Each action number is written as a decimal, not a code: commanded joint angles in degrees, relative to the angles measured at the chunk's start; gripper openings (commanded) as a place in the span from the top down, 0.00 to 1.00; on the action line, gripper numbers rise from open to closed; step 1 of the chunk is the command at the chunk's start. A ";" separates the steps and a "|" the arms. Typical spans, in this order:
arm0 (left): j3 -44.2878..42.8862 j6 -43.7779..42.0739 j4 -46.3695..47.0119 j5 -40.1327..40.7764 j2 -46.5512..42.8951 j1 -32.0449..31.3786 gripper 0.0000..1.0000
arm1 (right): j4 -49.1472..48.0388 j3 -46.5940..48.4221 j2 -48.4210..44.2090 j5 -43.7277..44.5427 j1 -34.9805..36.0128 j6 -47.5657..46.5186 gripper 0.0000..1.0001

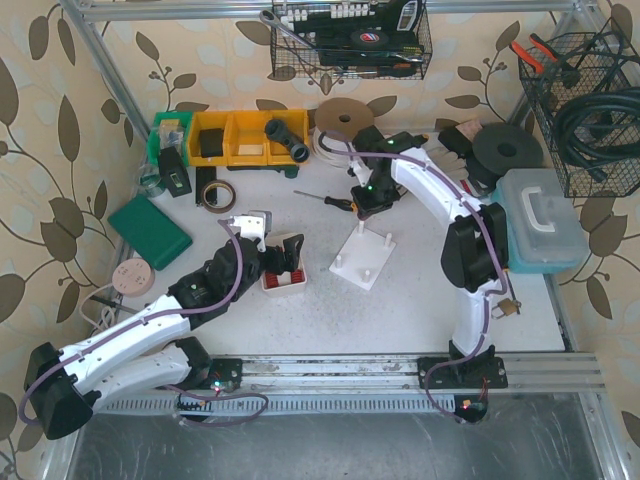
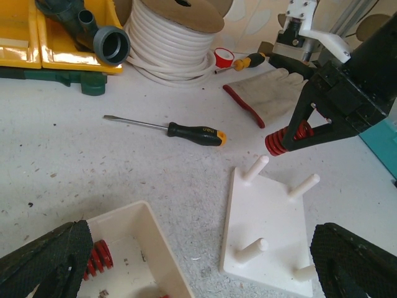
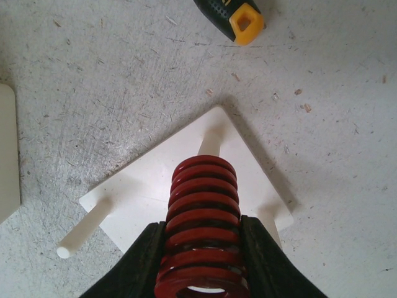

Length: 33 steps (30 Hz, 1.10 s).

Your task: Install the large spring

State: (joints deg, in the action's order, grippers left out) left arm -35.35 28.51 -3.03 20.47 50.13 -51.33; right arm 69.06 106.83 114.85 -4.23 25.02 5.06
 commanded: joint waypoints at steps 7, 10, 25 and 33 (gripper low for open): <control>0.74 0.13 2.41 0.56 -1.73 0.75 0.02 | 2.73 2.35 4.04 1.68 0.51 -0.99 1.00; 0.70 0.23 2.33 0.54 -1.74 0.79 0.02 | 3.29 2.86 4.83 2.10 0.43 -1.43 1.00; 1.10 0.65 2.24 0.56 -2.41 1.15 0.02 | 5.33 6.71 9.59 1.00 -0.37 -2.78 1.00; 1.31 0.91 2.24 0.71 -2.69 1.32 0.02 | 7.13 10.16 13.25 1.83 -0.35 -4.18 1.00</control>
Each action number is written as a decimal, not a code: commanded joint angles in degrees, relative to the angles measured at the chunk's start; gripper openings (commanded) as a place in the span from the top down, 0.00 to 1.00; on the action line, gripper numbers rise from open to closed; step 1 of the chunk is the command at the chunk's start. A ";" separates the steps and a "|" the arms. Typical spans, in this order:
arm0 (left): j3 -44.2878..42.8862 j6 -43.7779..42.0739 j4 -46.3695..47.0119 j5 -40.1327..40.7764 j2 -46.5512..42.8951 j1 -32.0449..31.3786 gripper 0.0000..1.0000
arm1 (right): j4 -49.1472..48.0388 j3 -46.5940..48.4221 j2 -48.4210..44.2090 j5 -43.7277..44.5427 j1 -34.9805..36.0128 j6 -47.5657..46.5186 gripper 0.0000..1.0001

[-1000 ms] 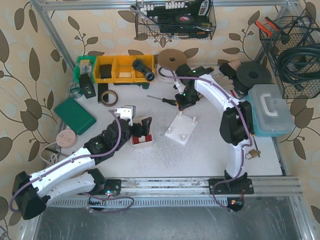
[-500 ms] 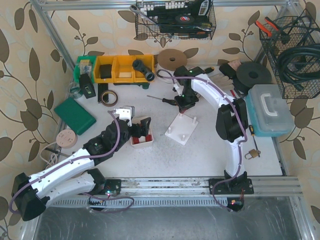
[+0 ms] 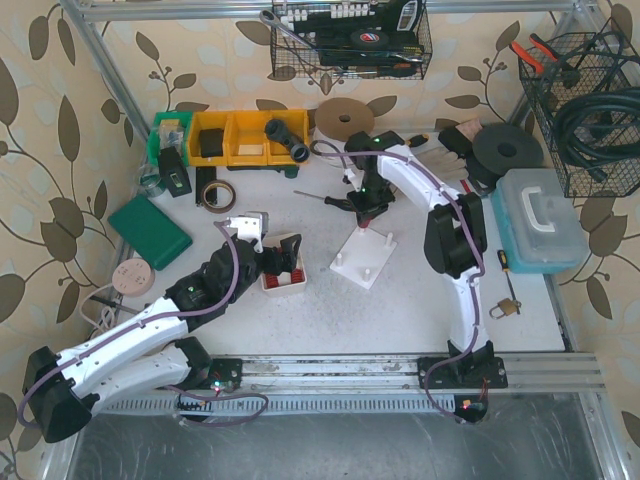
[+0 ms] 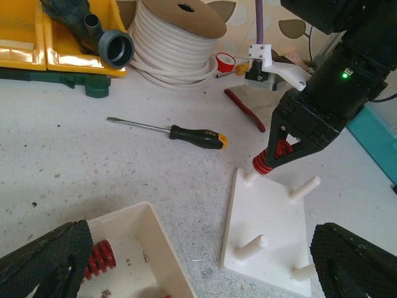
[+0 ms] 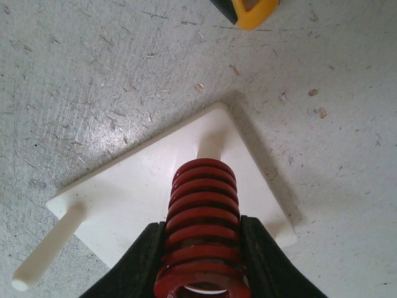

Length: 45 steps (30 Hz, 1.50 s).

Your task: Install the large spring

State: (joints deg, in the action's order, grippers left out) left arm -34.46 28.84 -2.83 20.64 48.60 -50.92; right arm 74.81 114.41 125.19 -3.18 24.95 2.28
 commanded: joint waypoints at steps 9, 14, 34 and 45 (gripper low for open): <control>0.38 0.72 1.95 0.55 -1.11 0.99 0.02 | 5.22 8.33 8.30 0.71 -0.21 -4.62 1.00; 0.40 0.86 1.95 0.61 -0.91 1.08 0.02 | 5.52 8.81 9.50 1.68 -0.22 -5.03 1.00; -0.46 1.29 0.75 1.12 0.11 1.17 0.02 | 0.12 7.98 1.25 2.85 -0.02 0.79 0.04; -5.10 4.08 -8.96 2.29 1.31 1.70 0.04 | -33.85 -29.63 -36.41 10.83 -4.08 17.18 0.00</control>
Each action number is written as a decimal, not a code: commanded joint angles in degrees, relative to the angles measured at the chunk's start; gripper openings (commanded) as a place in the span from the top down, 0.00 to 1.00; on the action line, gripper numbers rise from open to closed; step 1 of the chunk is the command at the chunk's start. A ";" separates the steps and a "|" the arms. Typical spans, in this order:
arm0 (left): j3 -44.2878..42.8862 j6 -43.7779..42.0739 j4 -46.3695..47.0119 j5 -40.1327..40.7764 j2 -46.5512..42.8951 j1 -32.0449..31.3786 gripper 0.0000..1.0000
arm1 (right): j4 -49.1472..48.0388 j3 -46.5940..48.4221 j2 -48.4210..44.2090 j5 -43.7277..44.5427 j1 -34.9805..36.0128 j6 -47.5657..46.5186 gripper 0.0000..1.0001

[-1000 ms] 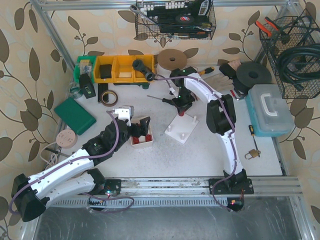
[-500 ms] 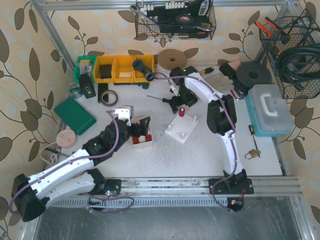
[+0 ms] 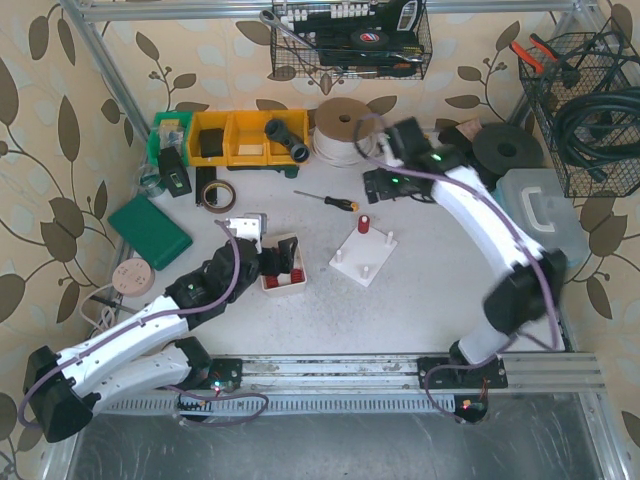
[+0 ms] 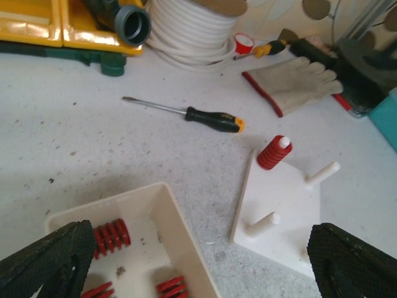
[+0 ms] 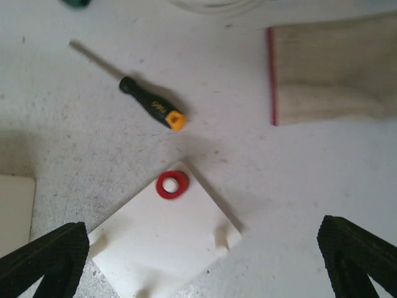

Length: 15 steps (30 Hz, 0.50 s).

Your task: Install the large spring

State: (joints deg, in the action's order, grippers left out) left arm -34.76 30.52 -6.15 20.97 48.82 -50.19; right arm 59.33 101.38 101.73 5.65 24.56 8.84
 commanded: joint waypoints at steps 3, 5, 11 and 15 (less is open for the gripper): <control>-11.73 4.87 -15.65 0.38 6.19 2.86 0.09 | -32.01 -30.97 -21.81 -9.84 -7.93 18.23 0.00; -17.75 5.89 -23.33 -1.83 11.51 4.39 0.13 | -37.97 -37.01 -24.86 -13.23 -7.83 21.41 0.02; -28.69 10.86 -34.01 -10.42 22.13 9.03 0.27 | -56.97 -54.80 -32.75 -11.42 -2.22 28.78 0.05; -30.96 13.83 -35.09 -13.14 27.34 9.19 0.36 | -65.02 -60.74 -34.64 -10.79 1.70 30.74 0.06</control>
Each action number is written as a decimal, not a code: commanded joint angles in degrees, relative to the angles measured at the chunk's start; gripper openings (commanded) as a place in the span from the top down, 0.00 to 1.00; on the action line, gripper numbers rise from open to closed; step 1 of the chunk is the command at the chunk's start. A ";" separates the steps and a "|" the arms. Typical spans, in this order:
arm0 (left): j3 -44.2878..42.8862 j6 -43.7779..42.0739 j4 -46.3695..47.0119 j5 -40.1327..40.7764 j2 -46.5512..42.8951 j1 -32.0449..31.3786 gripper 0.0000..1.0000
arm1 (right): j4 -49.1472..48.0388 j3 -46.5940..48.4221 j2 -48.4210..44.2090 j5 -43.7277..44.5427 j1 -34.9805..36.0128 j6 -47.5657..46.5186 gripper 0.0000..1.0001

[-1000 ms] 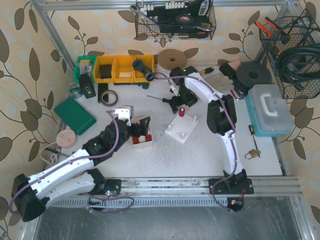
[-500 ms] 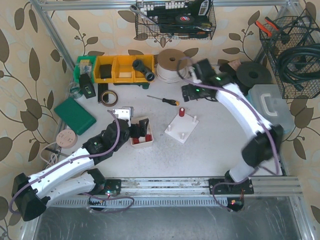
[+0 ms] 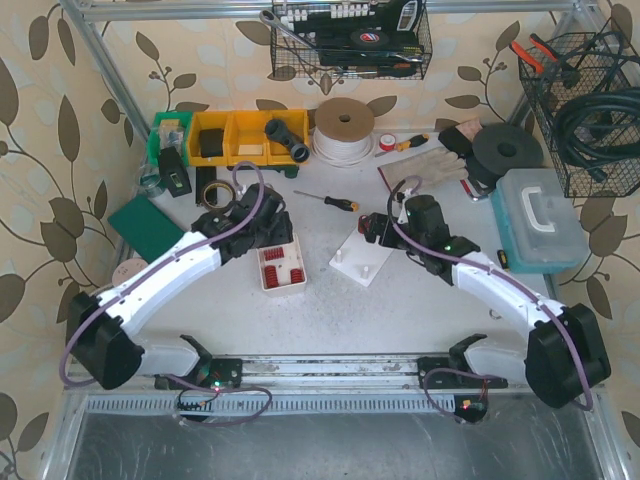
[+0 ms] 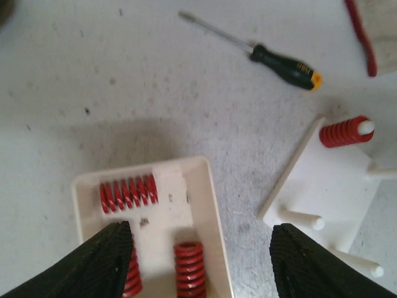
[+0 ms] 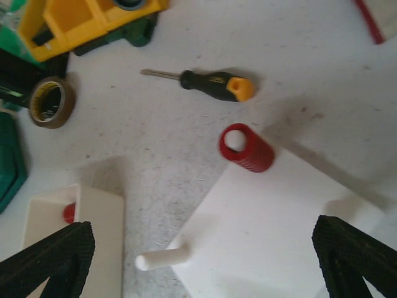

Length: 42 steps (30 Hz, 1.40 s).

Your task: Install the large spring

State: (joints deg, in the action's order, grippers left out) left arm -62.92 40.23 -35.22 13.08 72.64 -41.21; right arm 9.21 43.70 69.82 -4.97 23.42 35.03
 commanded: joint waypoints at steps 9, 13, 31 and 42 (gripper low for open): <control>-0.08 10.65 -4.27 -6.21 11.09 0.17 0.44 | -22.79 -7.67 -3.75 2.48 5.14 2.50 0.00; 0.63 11.81 -4.85 -3.71 11.53 0.09 0.43 | -19.86 -5.60 -2.28 1.12 5.15 1.25 0.00; -2.99 16.29 -8.68 3.06 23.91 -2.59 0.44 | -20.40 -4.52 0.66 -0.17 5.70 -0.11 0.00; -3.12 21.33 -12.28 7.60 27.08 -5.69 0.44 | -19.54 -3.45 1.94 -0.70 5.94 -0.88 0.01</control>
State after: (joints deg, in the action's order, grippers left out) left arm -66.08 58.33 -45.21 17.50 100.29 -46.24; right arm -10.09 38.22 71.26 -4.73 28.99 35.31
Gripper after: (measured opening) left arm 0.561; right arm 0.991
